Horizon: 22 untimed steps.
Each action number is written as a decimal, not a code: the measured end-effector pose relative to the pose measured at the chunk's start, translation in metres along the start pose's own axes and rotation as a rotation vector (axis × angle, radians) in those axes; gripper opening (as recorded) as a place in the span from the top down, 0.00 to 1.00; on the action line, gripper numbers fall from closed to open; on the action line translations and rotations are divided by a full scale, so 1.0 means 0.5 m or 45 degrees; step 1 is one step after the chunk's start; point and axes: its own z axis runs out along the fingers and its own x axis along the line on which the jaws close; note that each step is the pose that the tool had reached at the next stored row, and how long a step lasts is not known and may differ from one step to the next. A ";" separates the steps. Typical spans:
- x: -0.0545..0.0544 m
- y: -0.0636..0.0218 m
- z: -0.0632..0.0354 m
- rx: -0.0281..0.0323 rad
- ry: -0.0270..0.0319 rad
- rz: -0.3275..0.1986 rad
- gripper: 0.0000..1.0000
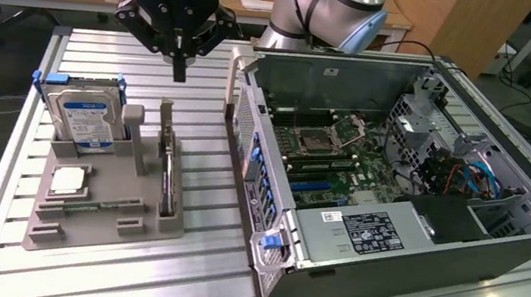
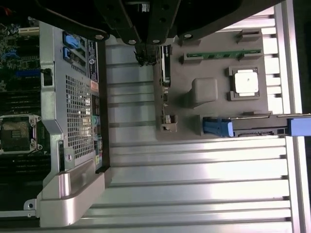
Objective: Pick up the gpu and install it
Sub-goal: 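Reach for the gpu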
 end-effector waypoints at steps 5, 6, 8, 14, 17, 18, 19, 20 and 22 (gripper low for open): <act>0.017 -0.015 -0.001 0.0000 0.0000 0.000 0.89; 0.020 -0.016 -0.001 0.0001 0.0000 0.000 0.89; 0.025 -0.018 -0.001 0.0000 0.0001 -0.004 0.89; 0.036 -0.023 -0.001 -0.0009 0.0017 -0.038 0.89; 0.040 -0.026 0.000 -0.0014 0.0027 -0.059 0.89; 0.042 -0.028 0.000 -0.0015 0.0028 -0.064 0.89; 0.043 -0.029 0.000 -0.0016 0.0030 -0.069 0.89; 0.045 -0.030 0.000 -0.0017 0.0032 -0.073 0.89; 0.047 -0.032 0.001 -0.0018 0.0035 -0.079 0.89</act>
